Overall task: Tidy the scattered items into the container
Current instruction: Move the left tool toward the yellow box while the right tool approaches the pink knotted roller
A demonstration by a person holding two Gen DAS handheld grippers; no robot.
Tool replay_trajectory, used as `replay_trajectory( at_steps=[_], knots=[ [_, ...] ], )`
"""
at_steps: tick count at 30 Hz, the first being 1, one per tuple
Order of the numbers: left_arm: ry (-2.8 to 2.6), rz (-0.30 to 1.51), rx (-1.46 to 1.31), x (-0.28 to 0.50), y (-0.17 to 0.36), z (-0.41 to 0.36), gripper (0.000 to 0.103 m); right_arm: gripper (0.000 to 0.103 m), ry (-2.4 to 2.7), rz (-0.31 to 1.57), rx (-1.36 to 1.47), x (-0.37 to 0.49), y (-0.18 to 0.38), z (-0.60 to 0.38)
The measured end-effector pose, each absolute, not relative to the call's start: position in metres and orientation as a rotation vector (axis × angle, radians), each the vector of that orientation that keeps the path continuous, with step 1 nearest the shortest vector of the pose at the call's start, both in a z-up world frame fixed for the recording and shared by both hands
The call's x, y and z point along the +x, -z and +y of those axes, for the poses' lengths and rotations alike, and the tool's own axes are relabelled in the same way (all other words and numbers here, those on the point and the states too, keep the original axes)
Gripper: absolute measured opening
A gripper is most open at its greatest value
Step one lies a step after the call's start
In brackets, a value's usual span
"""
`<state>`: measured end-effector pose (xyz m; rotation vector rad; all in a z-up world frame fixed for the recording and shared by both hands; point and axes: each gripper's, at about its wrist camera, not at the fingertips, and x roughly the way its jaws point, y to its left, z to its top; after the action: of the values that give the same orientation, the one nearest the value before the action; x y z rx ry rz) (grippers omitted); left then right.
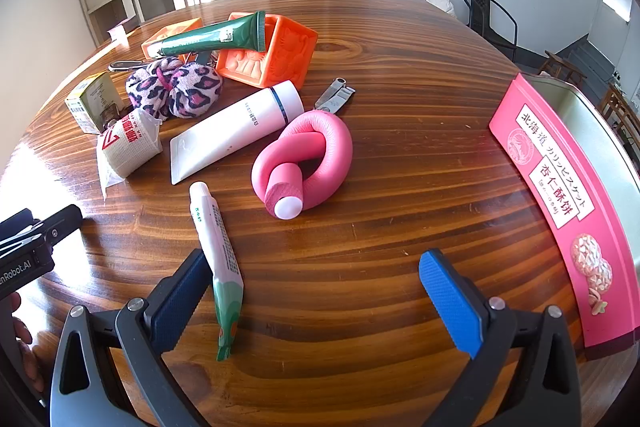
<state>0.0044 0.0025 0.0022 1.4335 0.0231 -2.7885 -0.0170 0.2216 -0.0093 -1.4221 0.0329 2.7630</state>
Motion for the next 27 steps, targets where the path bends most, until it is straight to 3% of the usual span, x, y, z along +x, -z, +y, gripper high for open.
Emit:
replay_trajectory(
  at_steps=[27],
  knots=[
    [2.867,-0.049,1.473,-0.018,-0.001,0.005,0.103,0.103,-2.843,-0.037,-1.460,-0.055,0.009,0.228]
  ],
)
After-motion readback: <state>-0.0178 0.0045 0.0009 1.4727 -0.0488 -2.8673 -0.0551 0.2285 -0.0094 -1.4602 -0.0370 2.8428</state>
